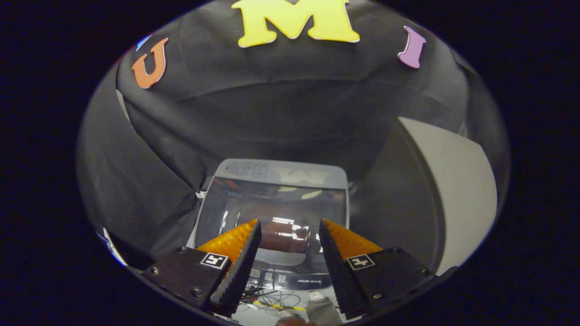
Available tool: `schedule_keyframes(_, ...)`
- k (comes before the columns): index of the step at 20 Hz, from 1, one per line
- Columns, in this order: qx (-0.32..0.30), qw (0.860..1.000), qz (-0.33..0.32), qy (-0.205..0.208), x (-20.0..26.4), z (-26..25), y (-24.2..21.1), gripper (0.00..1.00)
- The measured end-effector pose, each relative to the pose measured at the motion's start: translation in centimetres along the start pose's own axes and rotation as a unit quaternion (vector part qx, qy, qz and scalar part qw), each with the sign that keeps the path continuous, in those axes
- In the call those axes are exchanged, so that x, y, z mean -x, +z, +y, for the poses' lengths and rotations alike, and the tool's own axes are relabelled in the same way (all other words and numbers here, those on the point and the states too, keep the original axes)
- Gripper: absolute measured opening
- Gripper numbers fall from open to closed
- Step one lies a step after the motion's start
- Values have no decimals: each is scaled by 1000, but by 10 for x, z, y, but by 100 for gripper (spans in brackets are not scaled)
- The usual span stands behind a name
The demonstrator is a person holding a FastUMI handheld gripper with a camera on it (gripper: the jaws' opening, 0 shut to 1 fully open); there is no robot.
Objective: Put the clothes into the washing machine and then close the washing machine lid.
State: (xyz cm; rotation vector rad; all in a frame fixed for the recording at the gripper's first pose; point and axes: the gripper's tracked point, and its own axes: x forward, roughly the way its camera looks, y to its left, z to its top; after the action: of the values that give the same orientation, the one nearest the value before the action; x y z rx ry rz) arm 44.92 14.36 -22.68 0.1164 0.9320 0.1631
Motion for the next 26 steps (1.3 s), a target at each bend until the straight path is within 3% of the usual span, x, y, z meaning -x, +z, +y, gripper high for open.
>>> schedule_keyframes(4, -5, 998, -62, 6, 51, -42, 42, 80)
schedule_keyframes(8, 1, 989, -146, 5, 129, -70, 52, 78)
schedule_keyframes(11, 12, 978, -207, 13, 216, -67, 23, 79)
schedule_keyframes(16, 11, 961, -277, 22, 315, -70, -23, 79)
schedule_keyframes(26, 11, 936, -351, 5, 390, -82, -105, 79)
